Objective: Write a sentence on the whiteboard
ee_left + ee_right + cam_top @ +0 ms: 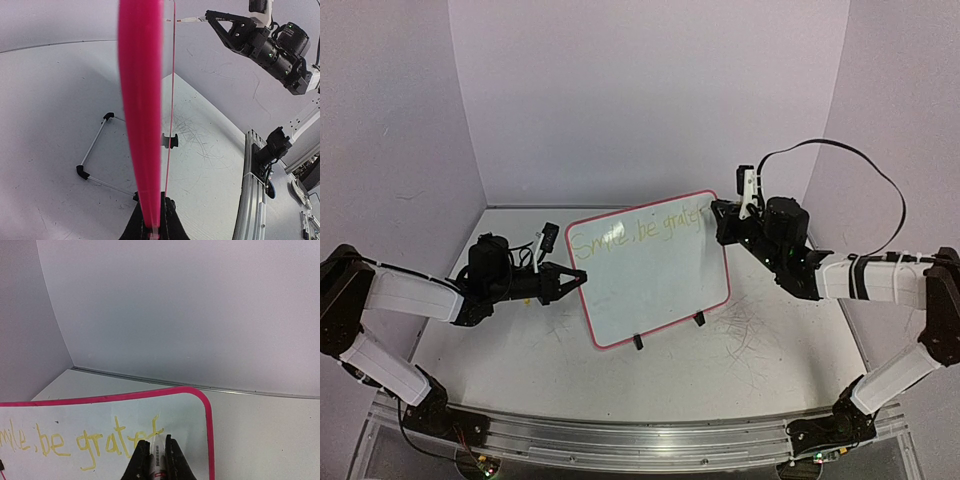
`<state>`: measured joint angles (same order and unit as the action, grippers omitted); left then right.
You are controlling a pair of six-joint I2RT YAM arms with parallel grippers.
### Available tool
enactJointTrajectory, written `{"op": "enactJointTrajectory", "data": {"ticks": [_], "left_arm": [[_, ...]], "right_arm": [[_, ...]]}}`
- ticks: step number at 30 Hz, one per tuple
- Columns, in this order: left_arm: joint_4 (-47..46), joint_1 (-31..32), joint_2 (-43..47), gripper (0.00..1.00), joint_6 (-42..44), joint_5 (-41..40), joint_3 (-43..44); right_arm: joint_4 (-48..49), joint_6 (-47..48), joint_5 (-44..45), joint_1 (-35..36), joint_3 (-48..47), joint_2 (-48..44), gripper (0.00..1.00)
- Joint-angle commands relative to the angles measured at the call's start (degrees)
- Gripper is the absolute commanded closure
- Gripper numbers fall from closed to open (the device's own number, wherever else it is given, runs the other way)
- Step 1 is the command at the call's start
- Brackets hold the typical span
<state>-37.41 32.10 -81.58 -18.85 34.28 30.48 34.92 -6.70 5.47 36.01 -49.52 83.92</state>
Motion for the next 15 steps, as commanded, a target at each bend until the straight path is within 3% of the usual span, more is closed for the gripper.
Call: {"op": "enactJointTrajectory", "data": {"ticks": [1,15], "left_arm": [[0.67,-0.46,1.60,1.00,3.73,-2.83,-0.21],[0.80,-0.47,1.77,1.00,3.79,-3.06,-0.16]], "right_arm": [[1.51,0.16,1.88,-0.21,-2.87,0.80,1.00],[0.85,0.00,2.57,-0.24,-3.05,2.13,1.00]]}}
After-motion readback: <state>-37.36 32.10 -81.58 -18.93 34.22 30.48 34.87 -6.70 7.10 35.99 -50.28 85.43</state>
